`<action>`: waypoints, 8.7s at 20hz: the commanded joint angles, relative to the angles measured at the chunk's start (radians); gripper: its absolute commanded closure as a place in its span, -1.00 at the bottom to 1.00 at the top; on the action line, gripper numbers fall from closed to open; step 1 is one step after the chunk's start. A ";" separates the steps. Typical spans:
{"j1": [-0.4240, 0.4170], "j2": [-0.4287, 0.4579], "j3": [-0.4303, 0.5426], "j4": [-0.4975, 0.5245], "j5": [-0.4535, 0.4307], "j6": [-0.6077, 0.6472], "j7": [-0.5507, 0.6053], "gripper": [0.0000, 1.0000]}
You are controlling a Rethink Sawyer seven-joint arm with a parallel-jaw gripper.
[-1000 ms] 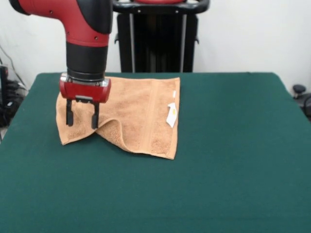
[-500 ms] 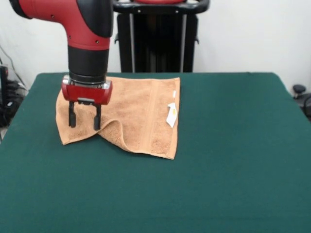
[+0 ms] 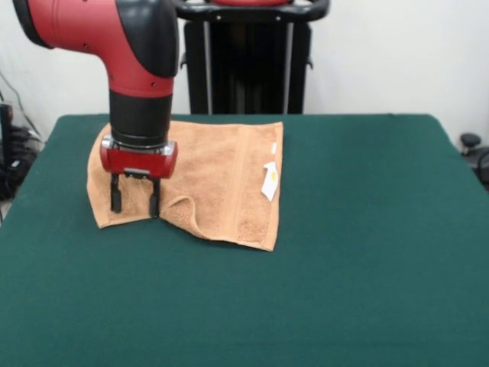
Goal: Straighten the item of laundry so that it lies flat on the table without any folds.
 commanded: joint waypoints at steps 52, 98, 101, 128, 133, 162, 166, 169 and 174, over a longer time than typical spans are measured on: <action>-0.011 0.025 -0.053 -0.016 0.052 0.032 0.099 1.00; -0.017 -0.199 0.068 0.040 0.193 0.342 0.107 -1.00; -0.006 -0.165 0.079 0.046 0.203 0.321 0.123 -1.00; 0.159 -0.042 -0.015 0.123 0.373 0.182 0.316 -1.00; 0.196 0.016 -0.024 0.112 0.417 0.109 0.329 -1.00; 0.490 0.235 -0.269 0.021 0.703 -0.072 0.387 -1.00; 0.412 0.260 -0.165 0.007 0.689 -0.098 0.323 -1.00; 0.327 0.294 -0.041 -0.019 0.645 -0.159 0.288 -1.00; 0.326 0.352 0.001 -0.083 0.587 -0.360 0.331 -1.00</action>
